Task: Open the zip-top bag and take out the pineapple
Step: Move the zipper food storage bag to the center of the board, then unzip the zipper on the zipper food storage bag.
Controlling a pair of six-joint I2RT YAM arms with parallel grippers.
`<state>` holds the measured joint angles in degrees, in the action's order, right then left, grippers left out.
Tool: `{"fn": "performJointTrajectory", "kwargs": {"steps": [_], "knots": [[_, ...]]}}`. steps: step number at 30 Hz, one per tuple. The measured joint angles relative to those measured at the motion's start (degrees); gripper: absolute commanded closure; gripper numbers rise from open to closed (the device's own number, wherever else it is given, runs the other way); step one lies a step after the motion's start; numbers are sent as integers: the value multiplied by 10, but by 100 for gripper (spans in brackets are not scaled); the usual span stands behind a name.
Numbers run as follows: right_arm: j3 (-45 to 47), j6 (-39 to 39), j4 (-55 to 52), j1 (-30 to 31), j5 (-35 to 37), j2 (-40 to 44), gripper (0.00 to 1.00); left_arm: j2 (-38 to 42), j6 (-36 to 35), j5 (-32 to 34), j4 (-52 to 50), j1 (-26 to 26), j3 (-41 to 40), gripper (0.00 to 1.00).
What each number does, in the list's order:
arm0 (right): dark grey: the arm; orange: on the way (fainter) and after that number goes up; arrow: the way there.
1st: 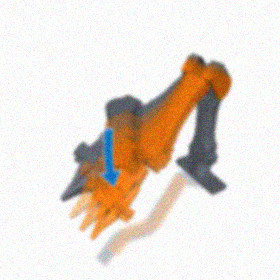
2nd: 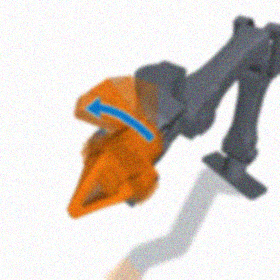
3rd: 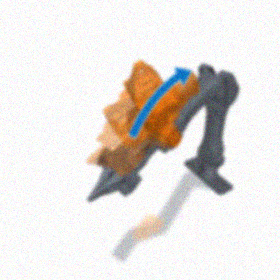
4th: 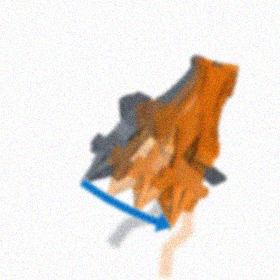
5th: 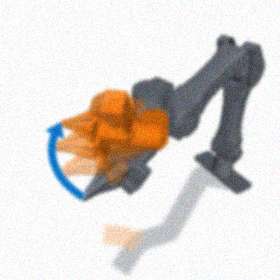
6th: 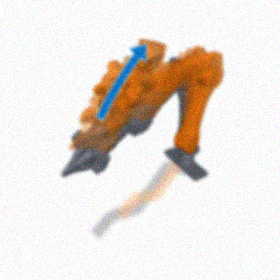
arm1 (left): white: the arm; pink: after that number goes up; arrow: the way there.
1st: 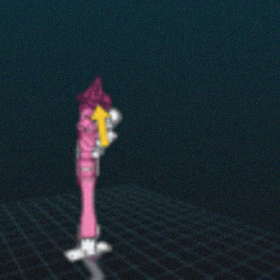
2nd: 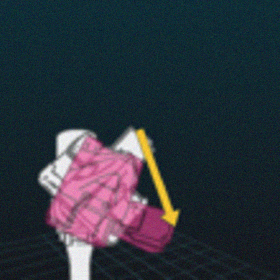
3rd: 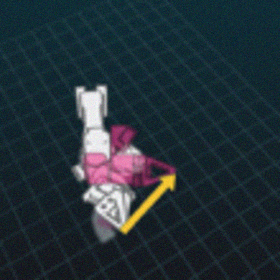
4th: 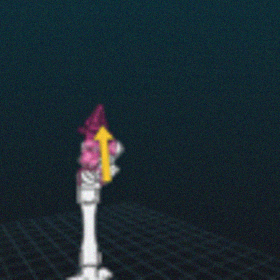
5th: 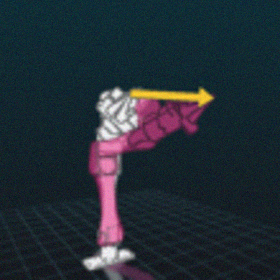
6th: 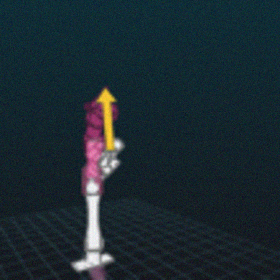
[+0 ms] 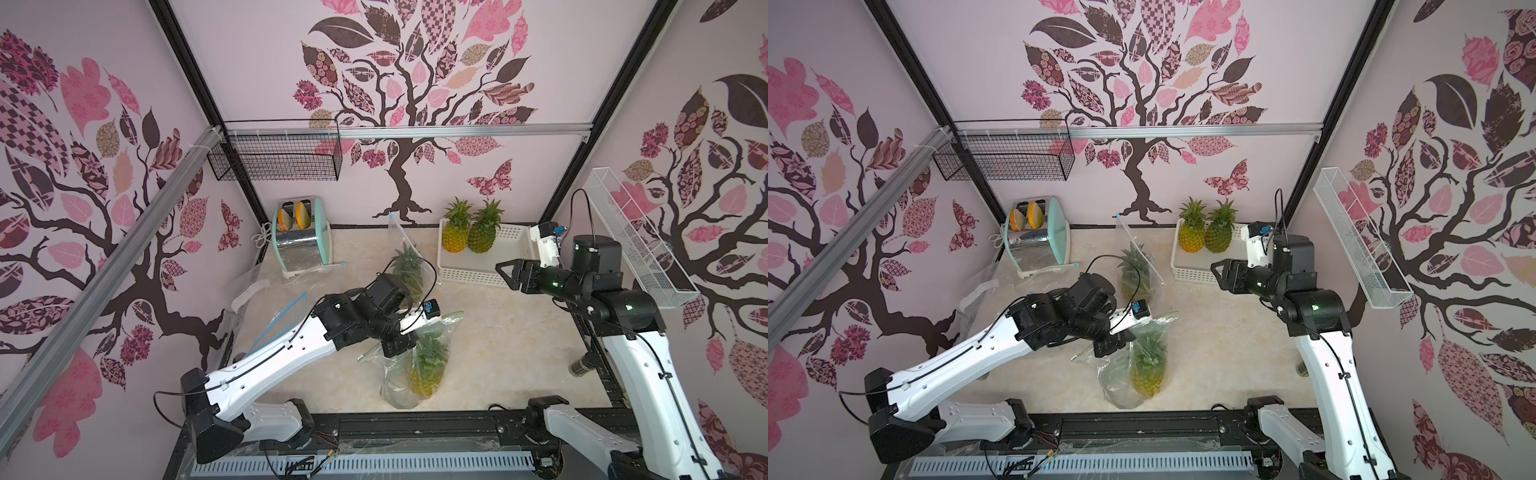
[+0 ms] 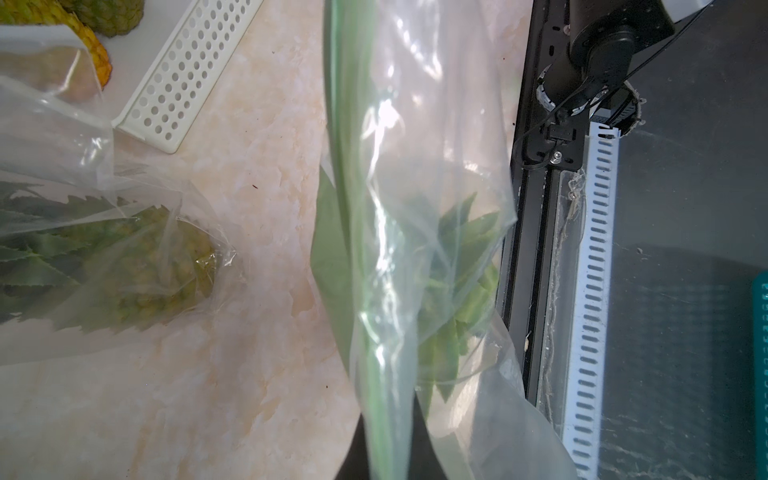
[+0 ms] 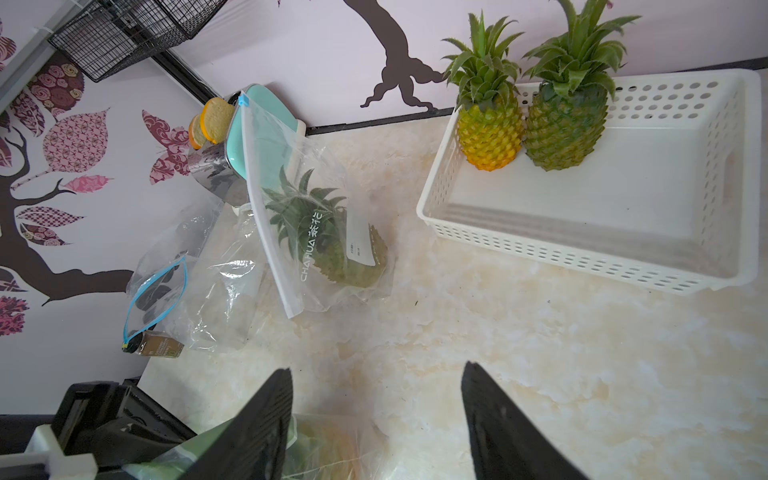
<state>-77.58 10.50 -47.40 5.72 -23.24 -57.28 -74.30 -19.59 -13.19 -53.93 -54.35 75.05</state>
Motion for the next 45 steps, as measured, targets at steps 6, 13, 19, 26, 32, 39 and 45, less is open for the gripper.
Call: {"fn": "performJointTrajectory", "kwargs": {"steps": [6,13,19,26,32,39,45], "knots": [[0,-2,0,0,-1,0,33,-6,-5,1,-1,0,8,100],[0,-3,0,0,-6,-2,33,-21,-6,2,-4,0,26,72],[0,-5,0,0,-12,-6,32,-21,3,7,-12,-1,51,55],[-21,-10,-1,0,-22,-15,32,8,29,30,-24,-1,65,48],[-43,-17,-6,0,-32,-18,32,73,101,34,-42,51,94,42],[-73,-19,-21,0,-38,-28,32,218,254,24,-40,135,43,38],[-81,-19,-35,0,-56,-28,32,349,430,11,-31,135,-98,37]]}}
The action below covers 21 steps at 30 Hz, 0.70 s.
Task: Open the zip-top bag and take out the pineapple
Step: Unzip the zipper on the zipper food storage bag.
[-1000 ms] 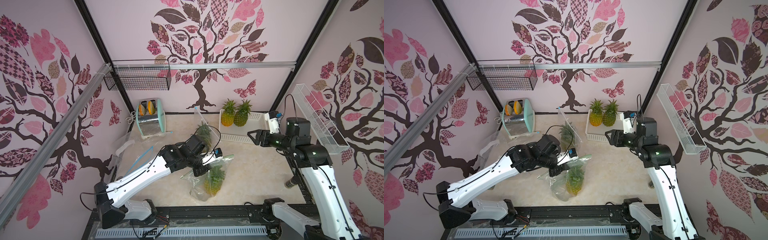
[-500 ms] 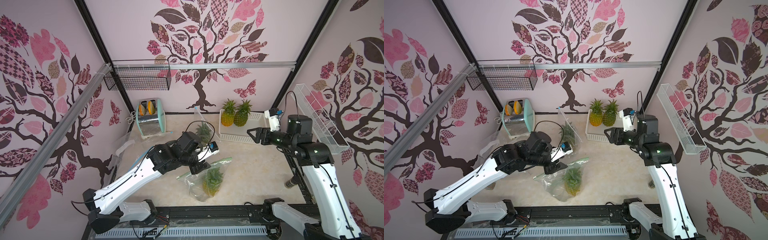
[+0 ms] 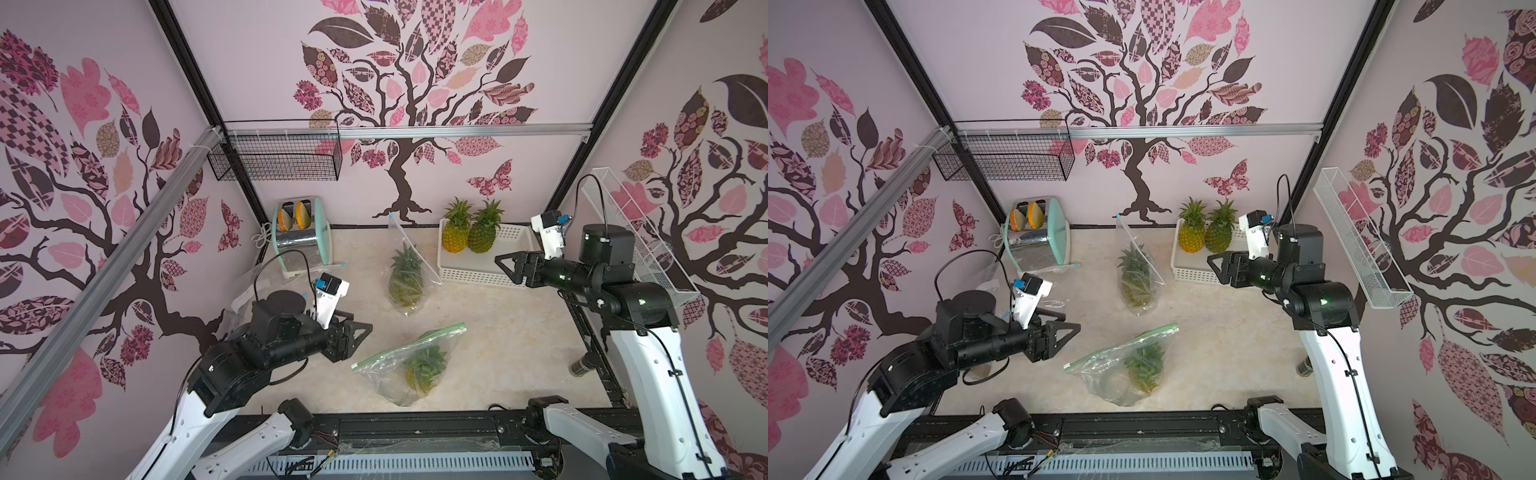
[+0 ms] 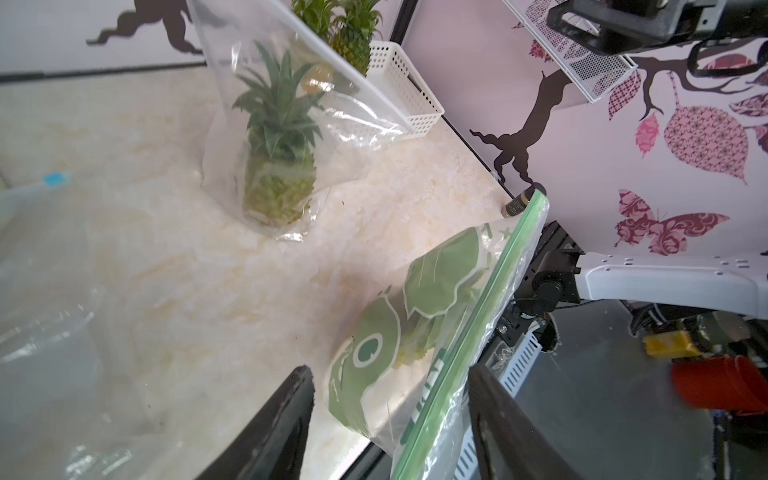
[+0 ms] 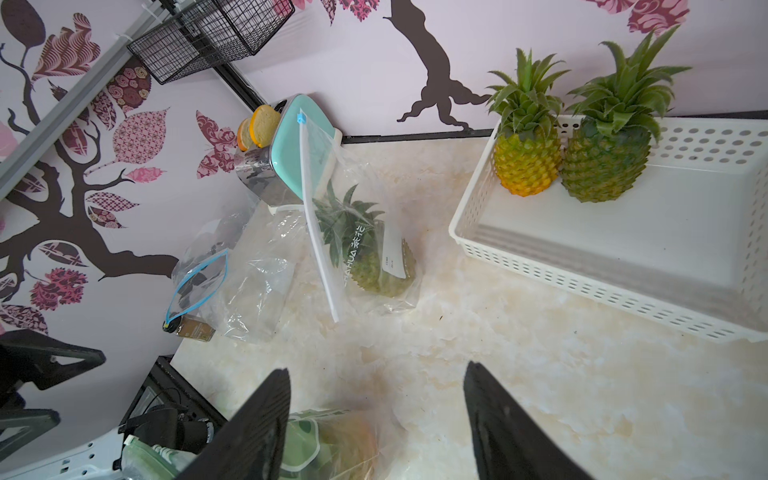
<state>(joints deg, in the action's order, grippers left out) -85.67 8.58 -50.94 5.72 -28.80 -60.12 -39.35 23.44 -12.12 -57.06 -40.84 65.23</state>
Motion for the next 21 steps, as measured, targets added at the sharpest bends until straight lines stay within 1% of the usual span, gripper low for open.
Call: {"fn": "performJointTrajectory", "kwargs": {"steps": [4,8,11,13,16,21], "knots": [[0,0,-13,0,-5,0,32,101,119,-14,5,0,-98,36],[-1,0,-17,3,-11,0,32,208,207,-14,2,0,-137,36],[-5,1,-19,6,-15,-3,32,269,261,-16,23,0,-176,36],[-7,1,-20,9,-15,-6,32,292,291,-21,45,0,-215,38],[-13,2,-25,10,-15,-10,32,298,323,-24,56,0,-254,38],[-14,2,-29,13,-15,-10,32,295,341,-28,72,0,-260,39]]}}
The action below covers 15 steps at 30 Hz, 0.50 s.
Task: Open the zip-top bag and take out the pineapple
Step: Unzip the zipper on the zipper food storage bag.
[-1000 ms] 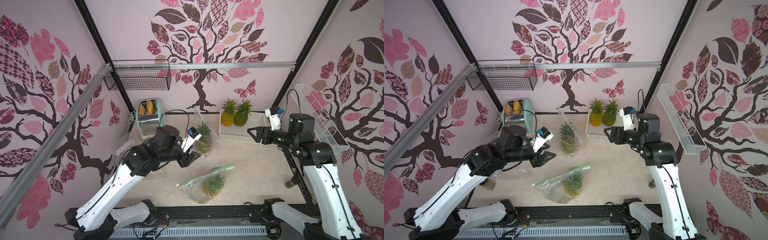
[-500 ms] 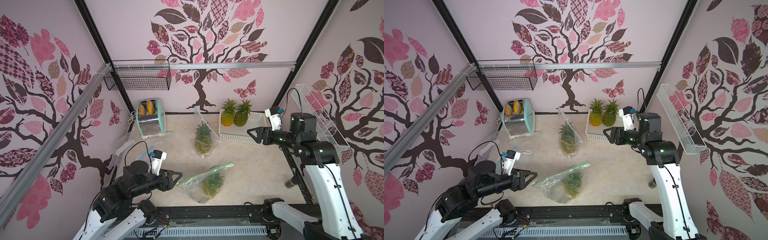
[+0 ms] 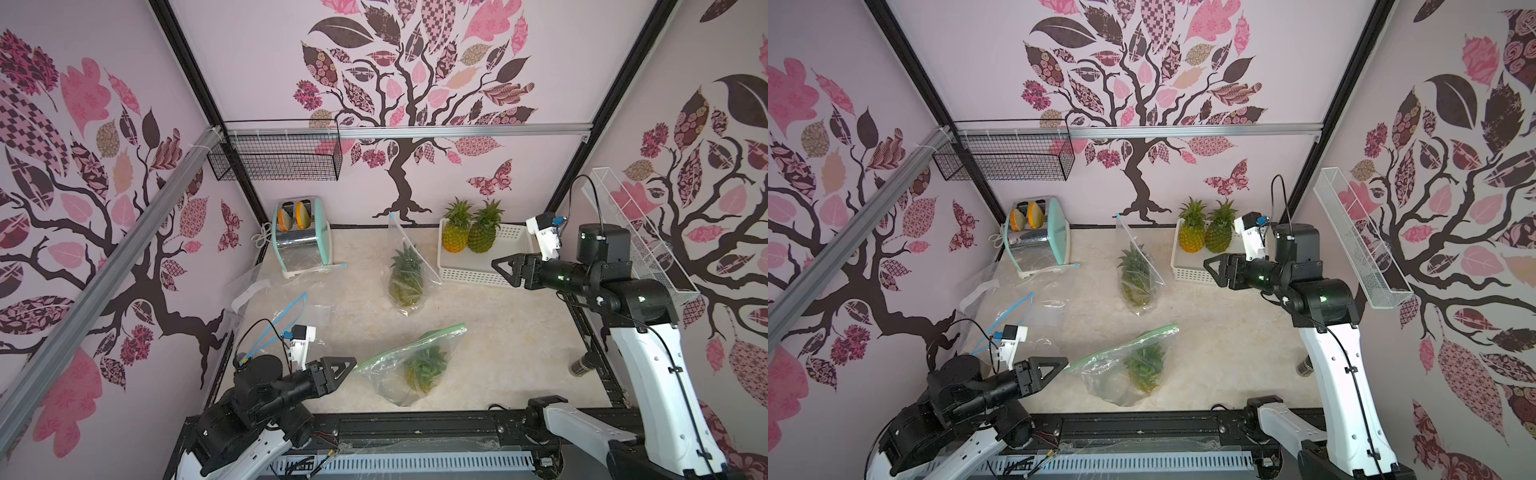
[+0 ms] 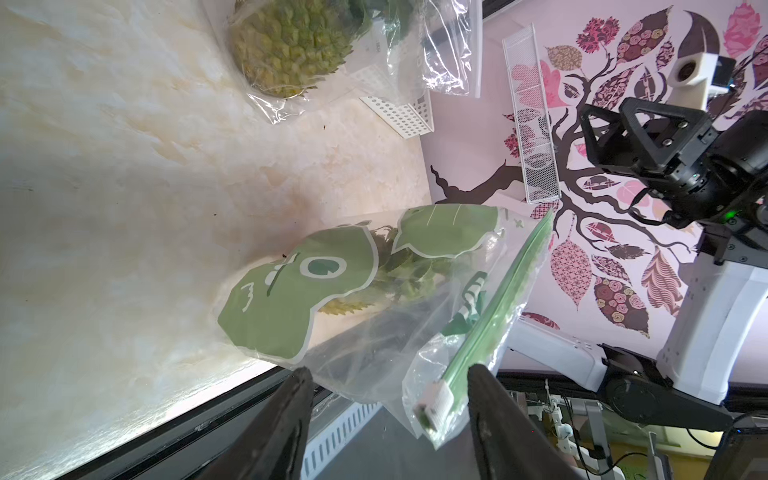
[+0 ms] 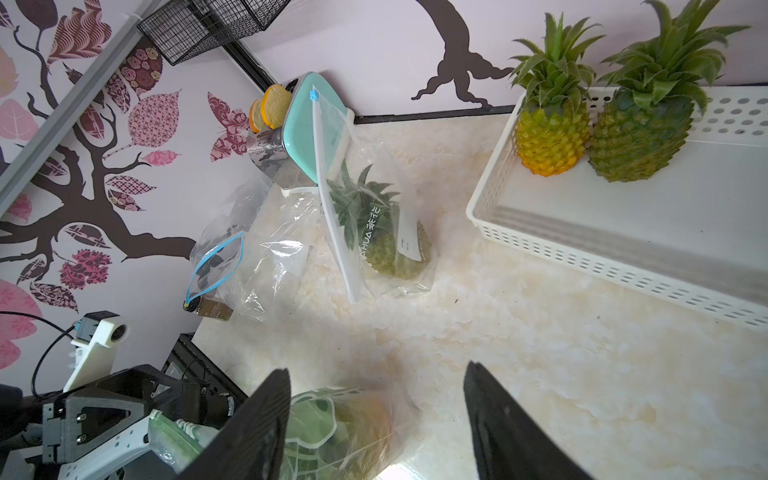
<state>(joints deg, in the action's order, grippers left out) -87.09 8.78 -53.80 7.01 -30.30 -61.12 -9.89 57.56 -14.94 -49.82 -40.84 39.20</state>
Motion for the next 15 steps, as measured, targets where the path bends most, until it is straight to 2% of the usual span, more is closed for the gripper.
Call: {"fn": "performJointTrajectory", "kwargs": {"steps": [7,15], "knots": [[0,0,0,0,1,1,32,-6,24,-25,56,0,-24,47],[0,0,0,1,1,2,32,-12,35,-47,67,0,-27,50]]}}
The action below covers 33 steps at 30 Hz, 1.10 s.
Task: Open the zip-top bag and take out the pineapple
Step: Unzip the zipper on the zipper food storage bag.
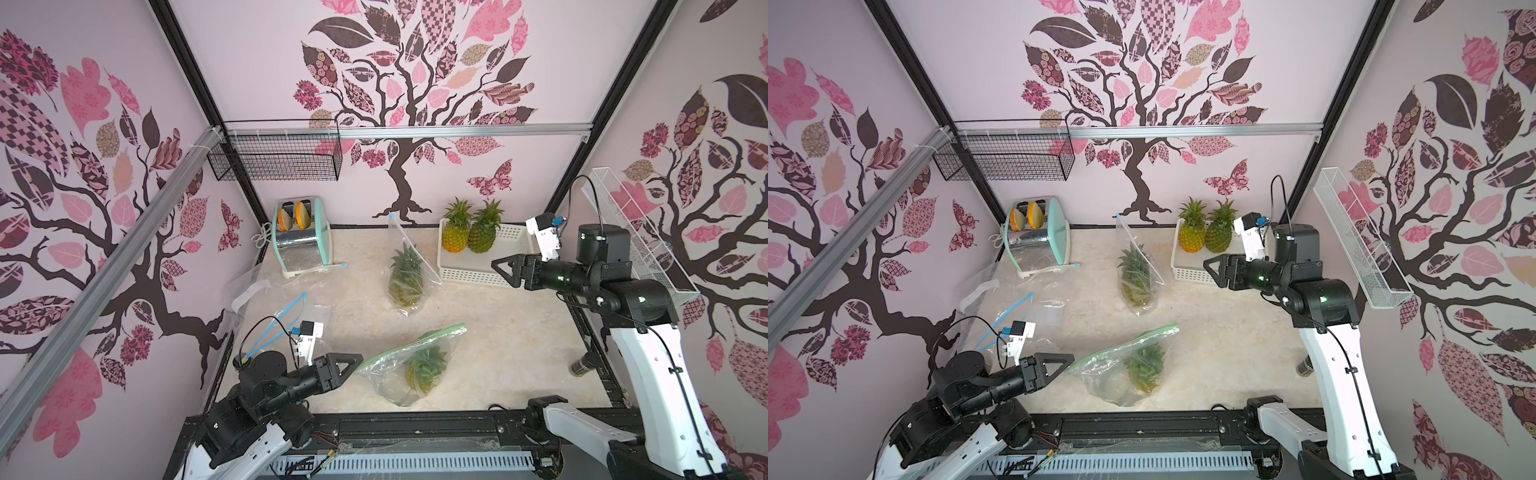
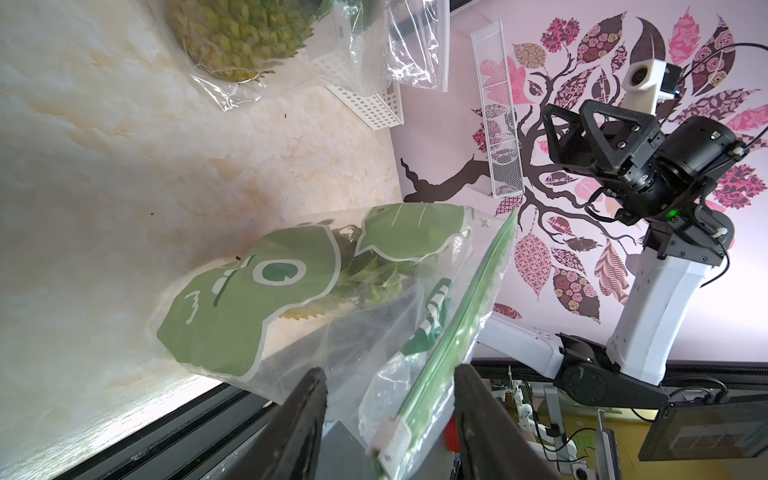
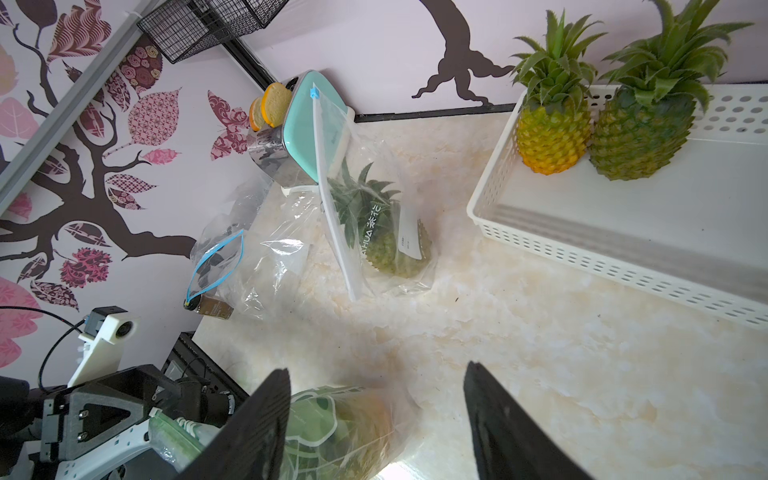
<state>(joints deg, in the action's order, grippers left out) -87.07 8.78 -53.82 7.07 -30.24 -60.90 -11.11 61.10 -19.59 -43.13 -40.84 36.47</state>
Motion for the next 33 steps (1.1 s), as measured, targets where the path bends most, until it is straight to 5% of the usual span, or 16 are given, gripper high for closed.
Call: {"fn": "performJointTrajectory", "kwargs": {"steps": [17,26,33], "knots": [[0,0,0,0,0,11,32,-13,9,-58,11,0,1,64],[0,0,0,0,0,11,32,-38,-9,-78,11,0,5,99],[-19,-2,-4,0,-21,1,32,-107,-76,-66,9,0,60,100]]}}
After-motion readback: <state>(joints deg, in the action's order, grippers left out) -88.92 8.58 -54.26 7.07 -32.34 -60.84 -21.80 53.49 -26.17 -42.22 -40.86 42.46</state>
